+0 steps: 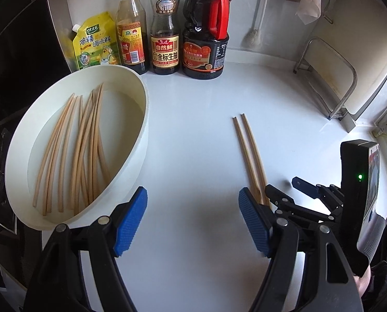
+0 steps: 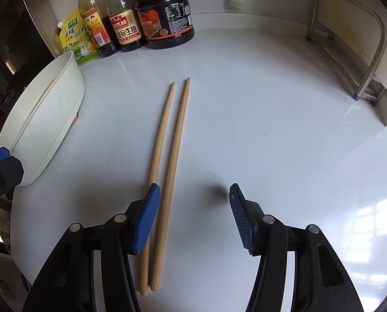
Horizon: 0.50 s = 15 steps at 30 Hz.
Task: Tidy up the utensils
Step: 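Close the right gripper on one chopstick while the left gripper approaches the other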
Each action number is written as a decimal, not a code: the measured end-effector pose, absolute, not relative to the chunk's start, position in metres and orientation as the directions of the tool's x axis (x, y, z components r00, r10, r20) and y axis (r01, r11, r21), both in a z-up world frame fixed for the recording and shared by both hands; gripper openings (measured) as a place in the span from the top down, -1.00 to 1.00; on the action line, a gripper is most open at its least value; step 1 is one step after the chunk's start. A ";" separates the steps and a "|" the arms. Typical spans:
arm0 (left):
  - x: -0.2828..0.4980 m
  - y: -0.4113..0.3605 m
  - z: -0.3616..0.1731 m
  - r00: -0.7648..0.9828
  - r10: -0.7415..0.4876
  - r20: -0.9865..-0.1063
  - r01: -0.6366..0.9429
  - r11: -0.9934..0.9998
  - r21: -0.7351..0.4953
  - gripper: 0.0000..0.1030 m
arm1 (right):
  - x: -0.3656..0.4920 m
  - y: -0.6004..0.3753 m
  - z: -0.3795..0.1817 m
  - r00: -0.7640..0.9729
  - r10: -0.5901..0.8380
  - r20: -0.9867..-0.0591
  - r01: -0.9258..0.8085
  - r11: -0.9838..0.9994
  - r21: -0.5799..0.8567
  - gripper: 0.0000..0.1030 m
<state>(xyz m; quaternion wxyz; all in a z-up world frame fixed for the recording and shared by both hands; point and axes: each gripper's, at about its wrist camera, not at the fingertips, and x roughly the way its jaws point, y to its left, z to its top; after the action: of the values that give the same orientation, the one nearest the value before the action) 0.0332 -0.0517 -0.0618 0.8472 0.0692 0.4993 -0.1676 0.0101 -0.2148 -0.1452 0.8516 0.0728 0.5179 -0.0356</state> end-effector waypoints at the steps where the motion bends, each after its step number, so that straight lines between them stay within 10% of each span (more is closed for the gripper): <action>1: 0.033 -0.052 -0.063 0.441 -0.214 -0.872 0.353 0.934 -0.050 -0.39 | 0.011 -0.213 -0.146 0.462 0.005 -0.887 0.129 0.989 0.073 -0.04; 5: 0.036 -0.052 -0.067 0.433 -0.209 -0.877 0.344 0.938 -0.054 -0.39 | 0.011 -0.206 -0.149 0.470 -0.020 -0.883 0.106 0.994 0.033 -0.01; 15: 0.030 -0.069 -0.079 0.417 -0.220 -0.882 0.353 0.933 -0.066 -0.39 | 0.007 -0.217 -0.149 0.491 -0.013 -0.871 0.086 0.996 0.033 0.86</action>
<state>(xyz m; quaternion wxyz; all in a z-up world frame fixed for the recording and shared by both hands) 0.0300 -0.0693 -0.0791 0.8391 0.0649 0.5123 -0.1709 0.0073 -0.2173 -0.1493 0.8627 0.0359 0.5037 -0.0288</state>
